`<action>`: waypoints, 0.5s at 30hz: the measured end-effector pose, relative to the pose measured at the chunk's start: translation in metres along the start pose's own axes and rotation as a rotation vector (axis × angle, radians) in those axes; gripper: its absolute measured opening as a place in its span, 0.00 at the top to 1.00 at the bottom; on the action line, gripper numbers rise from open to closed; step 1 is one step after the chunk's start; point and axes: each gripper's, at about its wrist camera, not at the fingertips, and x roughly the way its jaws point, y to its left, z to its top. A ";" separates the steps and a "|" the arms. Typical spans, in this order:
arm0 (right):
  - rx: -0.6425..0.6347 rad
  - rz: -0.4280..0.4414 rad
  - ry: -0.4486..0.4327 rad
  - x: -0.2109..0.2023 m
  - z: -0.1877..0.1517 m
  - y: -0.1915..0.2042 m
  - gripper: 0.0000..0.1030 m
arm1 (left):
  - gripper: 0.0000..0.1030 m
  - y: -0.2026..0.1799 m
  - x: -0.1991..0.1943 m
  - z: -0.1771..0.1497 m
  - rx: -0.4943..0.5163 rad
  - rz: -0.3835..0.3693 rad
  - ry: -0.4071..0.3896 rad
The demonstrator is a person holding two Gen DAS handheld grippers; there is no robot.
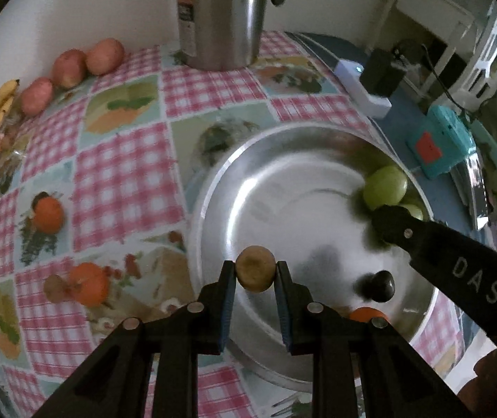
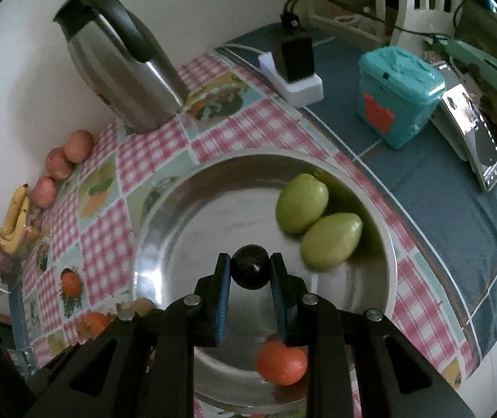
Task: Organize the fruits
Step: 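Carry the kiwi in left tool while right tool carries the plum over the plate, then open left tool releasing the kiwi while right tool releases the plum into the plate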
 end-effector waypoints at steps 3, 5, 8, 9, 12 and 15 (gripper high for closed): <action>0.007 -0.006 0.026 0.008 -0.001 -0.004 0.77 | 0.76 -0.002 0.007 -0.002 0.006 0.007 0.016; 0.016 -0.012 0.035 0.010 -0.003 -0.007 0.77 | 0.76 -0.001 0.008 -0.002 0.005 0.006 0.017; 0.020 -0.024 0.034 0.011 -0.003 -0.007 0.77 | 0.76 0.001 0.009 -0.003 -0.004 0.003 0.020; 0.017 -0.030 0.036 0.011 -0.003 -0.007 0.77 | 0.76 0.001 0.010 -0.003 -0.005 0.003 0.023; 0.017 -0.032 0.047 0.014 -0.003 -0.007 0.77 | 0.76 0.001 0.010 -0.004 -0.007 0.000 0.024; 0.010 -0.035 0.054 0.015 -0.004 -0.005 0.77 | 0.76 0.002 0.009 -0.005 -0.010 -0.002 0.020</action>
